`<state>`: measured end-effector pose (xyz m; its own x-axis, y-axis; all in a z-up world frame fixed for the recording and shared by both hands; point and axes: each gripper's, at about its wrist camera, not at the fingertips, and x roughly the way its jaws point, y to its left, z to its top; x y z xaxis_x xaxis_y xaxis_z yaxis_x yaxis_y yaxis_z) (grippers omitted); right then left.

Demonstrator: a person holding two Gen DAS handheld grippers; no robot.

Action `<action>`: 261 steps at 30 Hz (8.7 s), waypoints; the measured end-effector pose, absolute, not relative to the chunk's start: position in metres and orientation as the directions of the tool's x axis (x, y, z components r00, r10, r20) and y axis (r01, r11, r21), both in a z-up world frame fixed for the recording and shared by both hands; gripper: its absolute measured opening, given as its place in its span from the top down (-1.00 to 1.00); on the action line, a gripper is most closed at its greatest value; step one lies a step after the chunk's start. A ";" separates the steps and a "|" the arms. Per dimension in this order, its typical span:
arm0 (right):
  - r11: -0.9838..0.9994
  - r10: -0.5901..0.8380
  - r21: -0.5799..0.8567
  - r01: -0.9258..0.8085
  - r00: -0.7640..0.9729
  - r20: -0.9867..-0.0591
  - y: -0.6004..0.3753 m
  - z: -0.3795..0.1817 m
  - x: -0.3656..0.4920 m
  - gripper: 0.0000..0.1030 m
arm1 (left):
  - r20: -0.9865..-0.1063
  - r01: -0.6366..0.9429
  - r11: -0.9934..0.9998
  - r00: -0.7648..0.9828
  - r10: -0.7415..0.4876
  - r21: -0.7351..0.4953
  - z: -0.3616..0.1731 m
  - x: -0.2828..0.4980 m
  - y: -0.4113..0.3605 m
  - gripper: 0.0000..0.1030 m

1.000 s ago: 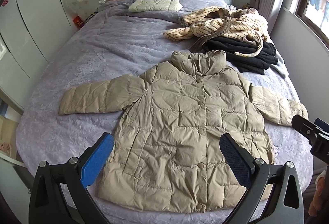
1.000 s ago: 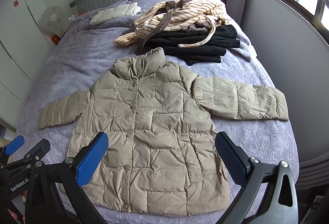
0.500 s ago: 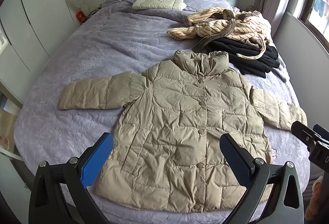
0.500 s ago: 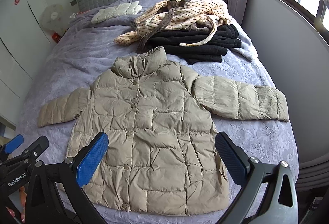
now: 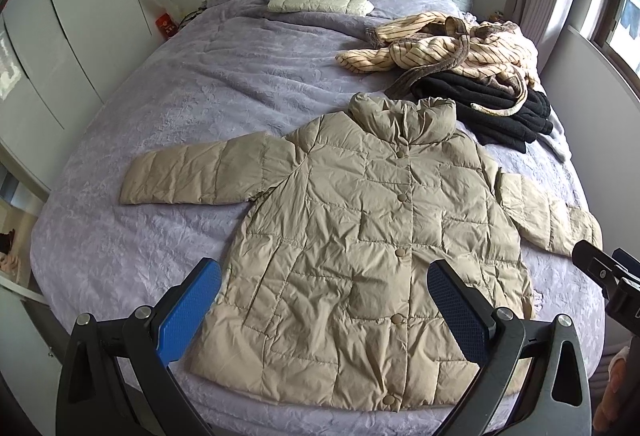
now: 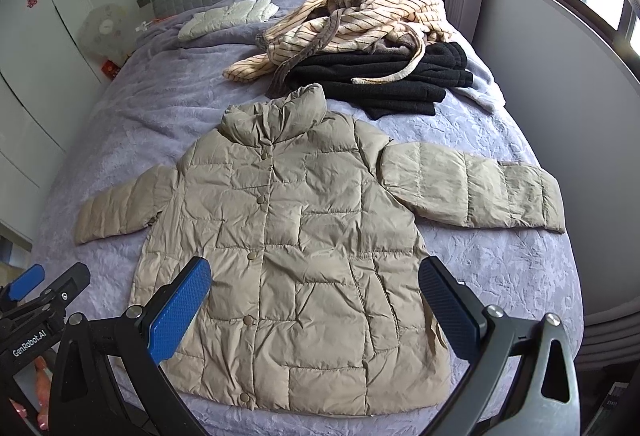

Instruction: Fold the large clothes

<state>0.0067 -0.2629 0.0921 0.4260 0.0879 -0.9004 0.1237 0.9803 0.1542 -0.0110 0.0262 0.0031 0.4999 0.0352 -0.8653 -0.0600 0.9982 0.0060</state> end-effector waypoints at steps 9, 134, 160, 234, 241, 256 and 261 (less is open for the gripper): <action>0.979 0.091 0.158 0.125 0.426 -0.900 -0.262 0.090 0.006 -1.00 | -0.867 -0.060 0.998 0.497 0.033 0.004 0.002 -0.012 0.028 -1.00; 0.814 0.576 0.581 0.006 0.130 -0.807 0.077 -0.204 0.222 0.74 | -0.594 0.100 0.910 0.728 -0.343 -0.403 -0.089 0.200 0.269 0.90; 0.890 0.288 0.366 0.272 0.287 -0.914 -0.205 -0.172 0.142 0.69 | -0.836 0.516 0.856 0.482 -0.263 0.027 -0.174 0.153 -0.060 -0.79; 0.885 0.136 0.262 0.384 0.325 -0.936 -0.291 -0.156 0.118 0.08 | -0.898 0.065 0.997 0.436 -0.063 -0.039 -0.166 0.204 0.114 0.41; 0.835 0.210 0.341 0.432 0.323 -0.923 -0.320 -0.150 0.073 -0.17 | -0.931 0.128 0.986 0.334 -0.147 -0.110 -0.169 0.155 0.035 0.08; 0.723 0.267 0.460 0.516 0.406 -0.874 -0.406 -0.149 0.018 -0.74 | -0.945 0.258 0.957 0.258 -0.199 -0.131 -0.165 0.109 -0.086 -0.74; 0.644 0.284 0.522 0.558 0.459 -0.842 -0.439 -0.157 0.004 -0.75 | -0.945 0.258 0.959 0.269 -0.188 -0.117 -0.161 0.101 -0.102 -0.74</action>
<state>0.0036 -0.4386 -0.1572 0.4594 0.2842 -0.8415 0.5584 0.6444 0.5225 0.1009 -0.1016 -0.1611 0.2689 -0.1880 -0.9446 0.2578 0.9590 -0.1175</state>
